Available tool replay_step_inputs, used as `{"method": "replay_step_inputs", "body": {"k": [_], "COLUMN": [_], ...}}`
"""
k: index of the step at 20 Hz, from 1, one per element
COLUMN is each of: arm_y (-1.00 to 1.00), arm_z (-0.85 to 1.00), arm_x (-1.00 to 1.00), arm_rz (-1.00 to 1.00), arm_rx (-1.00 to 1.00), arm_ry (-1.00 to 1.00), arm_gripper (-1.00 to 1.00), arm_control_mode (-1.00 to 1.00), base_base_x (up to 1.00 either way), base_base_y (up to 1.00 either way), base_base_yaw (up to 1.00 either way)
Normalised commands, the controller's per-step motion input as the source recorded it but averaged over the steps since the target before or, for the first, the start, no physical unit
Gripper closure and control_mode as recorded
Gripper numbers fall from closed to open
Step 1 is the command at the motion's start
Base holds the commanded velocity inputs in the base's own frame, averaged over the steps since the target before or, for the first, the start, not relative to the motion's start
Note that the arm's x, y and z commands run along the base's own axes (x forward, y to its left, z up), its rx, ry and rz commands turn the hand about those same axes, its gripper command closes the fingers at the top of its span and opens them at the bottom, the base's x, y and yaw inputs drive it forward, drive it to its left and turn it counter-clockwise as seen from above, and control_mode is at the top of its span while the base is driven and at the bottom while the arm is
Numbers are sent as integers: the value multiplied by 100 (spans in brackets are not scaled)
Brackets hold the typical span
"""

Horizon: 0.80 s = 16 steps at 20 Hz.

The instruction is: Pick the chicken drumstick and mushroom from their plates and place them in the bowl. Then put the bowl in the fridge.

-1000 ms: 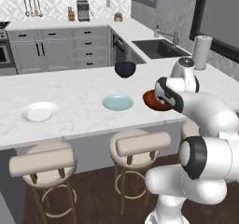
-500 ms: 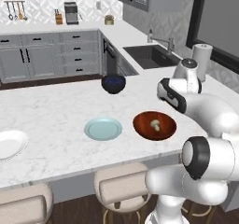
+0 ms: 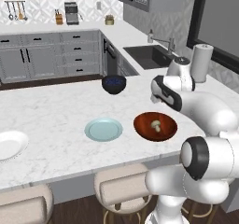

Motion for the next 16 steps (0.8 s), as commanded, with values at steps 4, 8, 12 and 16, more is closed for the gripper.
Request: {"method": "replay_step_inputs", "body": {"k": [4, 8, 12, 16], "arm_y": [1, 2, 29, 34], "arm_z": [-79, -100, -43, -5], "arm_x": [-30, 0, 0, 9], "arm_rz": [4, 1, 7, 1], "arm_rx": [0, -1, -8, -1], "arm_ry": [16, 29, 5, -1], "arm_gripper": [100, 100, 100, 100], "arm_control_mode": [-100, -100, -100, -100], "base_base_x": [0, 0, 0, 0], "base_base_y": [0, 0, 0, 0], "base_base_yaw": [0, 0, 0, 0]}}
